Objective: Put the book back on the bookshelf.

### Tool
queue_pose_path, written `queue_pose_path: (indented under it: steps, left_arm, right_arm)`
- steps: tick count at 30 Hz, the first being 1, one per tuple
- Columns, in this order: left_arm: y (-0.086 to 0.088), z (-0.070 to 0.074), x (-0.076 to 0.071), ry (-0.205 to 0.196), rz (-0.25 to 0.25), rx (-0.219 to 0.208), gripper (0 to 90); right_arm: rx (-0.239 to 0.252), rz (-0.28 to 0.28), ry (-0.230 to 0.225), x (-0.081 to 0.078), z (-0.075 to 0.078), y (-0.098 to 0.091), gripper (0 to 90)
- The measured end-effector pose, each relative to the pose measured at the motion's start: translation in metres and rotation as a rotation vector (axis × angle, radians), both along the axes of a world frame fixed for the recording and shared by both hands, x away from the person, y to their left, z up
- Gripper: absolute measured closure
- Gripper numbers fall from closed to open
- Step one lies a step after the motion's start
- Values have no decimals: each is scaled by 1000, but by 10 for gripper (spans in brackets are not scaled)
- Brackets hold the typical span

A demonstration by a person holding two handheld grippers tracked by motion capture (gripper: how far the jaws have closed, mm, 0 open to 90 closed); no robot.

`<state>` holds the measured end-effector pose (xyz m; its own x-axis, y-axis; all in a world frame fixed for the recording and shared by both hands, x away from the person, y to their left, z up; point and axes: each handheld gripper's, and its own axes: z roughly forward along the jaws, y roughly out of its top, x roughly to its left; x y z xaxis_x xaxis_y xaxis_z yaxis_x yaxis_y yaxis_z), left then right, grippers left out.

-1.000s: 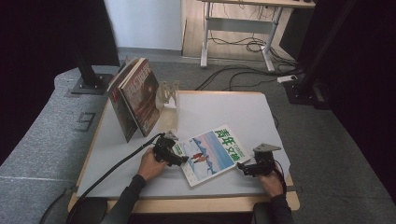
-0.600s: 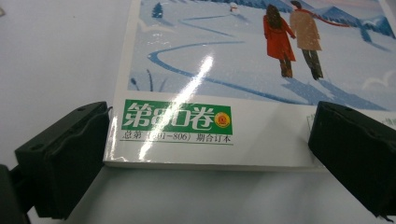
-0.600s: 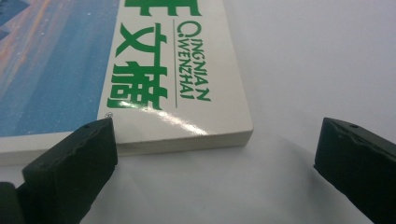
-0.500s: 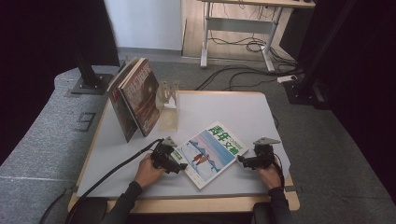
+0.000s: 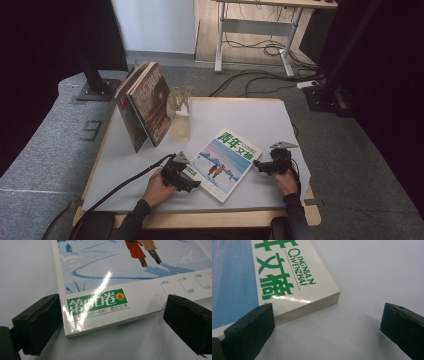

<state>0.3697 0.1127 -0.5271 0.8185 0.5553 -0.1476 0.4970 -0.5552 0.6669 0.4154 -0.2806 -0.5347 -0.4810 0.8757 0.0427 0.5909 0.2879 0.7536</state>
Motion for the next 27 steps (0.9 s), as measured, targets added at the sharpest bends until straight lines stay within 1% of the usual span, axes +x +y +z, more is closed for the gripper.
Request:
queue_pose_path:
  steps: [5, 10, 14, 15, 17, 19, 20, 23, 25, 27]
  left_arm:
    - [-1, 1, -5, 15, -18, 0, 21]
    - [-3, 2, -12, 22, -38, 10, 17]
    - [-6, 1, -18, 12, -42, 18, 8]
    - [-6, 2, -17, 16, -46, 18, 8]
    - [-3, 4, -13, 38, -60, -3, 14]
    - [0, 6, -11, 37, -67, -20, 41]
    - [1, 8, -9, 32, -62, -38, 46]
    - [5, 14, -5, 8, -42, -54, 46]
    - [8, 15, 0, 8, -24, -73, 50]
    - [9, 14, 8, 17, -3, -81, 61]
  right_arm:
    - [-1, -19, -5, 8, 0, 2, 0]
    - [2, -42, -4, 16, -1, 3, 0]
    - [3, -77, -2, 20, -1, 6, 0]
    - [2, -80, -3, 20, -1, 6, 0]
    - [3, -85, 0, 19, -1, 6, 0]
    - [-12, -95, 3, 18, -1, 6, 7]
    - [-15, -95, 5, 18, -1, 5, 10]
    - [-3, -100, 13, 14, 0, 3, 18]
    - [12, -95, 8, 12, 2, 2, 17]
    - [26, -79, -3, 9, 6, 5, 16]
